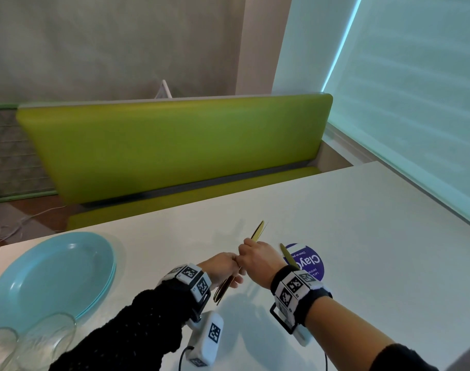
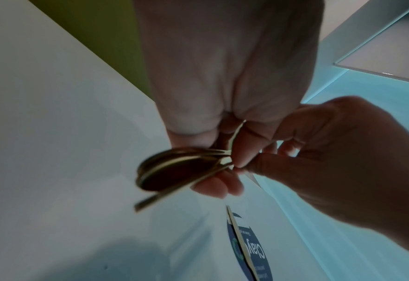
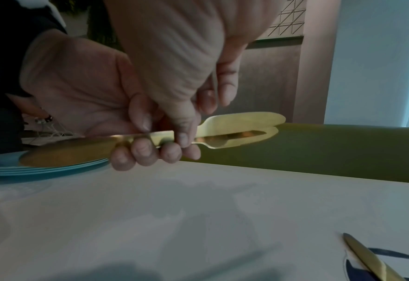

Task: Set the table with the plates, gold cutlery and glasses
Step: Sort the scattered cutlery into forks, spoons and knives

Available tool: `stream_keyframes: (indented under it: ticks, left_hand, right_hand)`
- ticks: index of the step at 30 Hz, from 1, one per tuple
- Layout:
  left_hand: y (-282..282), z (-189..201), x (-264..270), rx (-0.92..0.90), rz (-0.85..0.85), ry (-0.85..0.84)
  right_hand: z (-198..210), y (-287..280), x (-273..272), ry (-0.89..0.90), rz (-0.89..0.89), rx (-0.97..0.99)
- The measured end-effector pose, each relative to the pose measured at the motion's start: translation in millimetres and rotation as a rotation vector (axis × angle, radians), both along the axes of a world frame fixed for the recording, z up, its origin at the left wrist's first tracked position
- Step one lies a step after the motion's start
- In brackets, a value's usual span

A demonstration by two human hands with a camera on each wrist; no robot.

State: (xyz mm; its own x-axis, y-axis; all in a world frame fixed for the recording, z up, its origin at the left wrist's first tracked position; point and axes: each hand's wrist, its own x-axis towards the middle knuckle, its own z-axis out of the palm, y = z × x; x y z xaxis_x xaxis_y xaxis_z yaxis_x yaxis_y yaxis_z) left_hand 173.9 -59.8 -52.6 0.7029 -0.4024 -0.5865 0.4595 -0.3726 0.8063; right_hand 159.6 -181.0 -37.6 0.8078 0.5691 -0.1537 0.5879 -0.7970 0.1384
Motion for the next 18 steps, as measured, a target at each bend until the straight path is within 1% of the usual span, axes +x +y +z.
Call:
stream_keyframes:
  ticks: [4, 8, 10, 12, 13, 14, 15, 18]
  left_hand:
    - [-3, 2, -3, 0.026, -0.016, -0.017]
    - [-7, 0, -4, 0.028, -0.025, -0.025]
    - [-9, -2, -3, 0.04, -0.023, -0.032]
    - [-11, -5, -1, 0.054, -0.011, -0.04]
    - [-11, -6, 0, 0.06, -0.005, -0.044]
    - [-11, -7, 1, 0.065, 0.002, -0.048]
    - [-11, -8, 2, 0.072, 0.011, -0.054]
    - [-11, -12, 4, 0.085, 0.06, -0.069]
  right_hand:
    - [1, 0, -1, 0.007, -0.027, 0.047]
    - [0, -2, -1, -0.014, -0.072, 0.027]
    - [-6, -4, 0, -0.016, -0.131, 0.092]
    - [-4, -6, -6, -0.078, -0.146, 0.127]
    - [-2, -10, -8, -0.084, -0.181, 0.152]
    - [-3, -14, -10, -0.056, -0.246, 0.152]
    - [-5, -20, -11, -0.015, -0.289, 0.108]
    - [-15, -39, -15, 0.055, -0.434, 0.111]
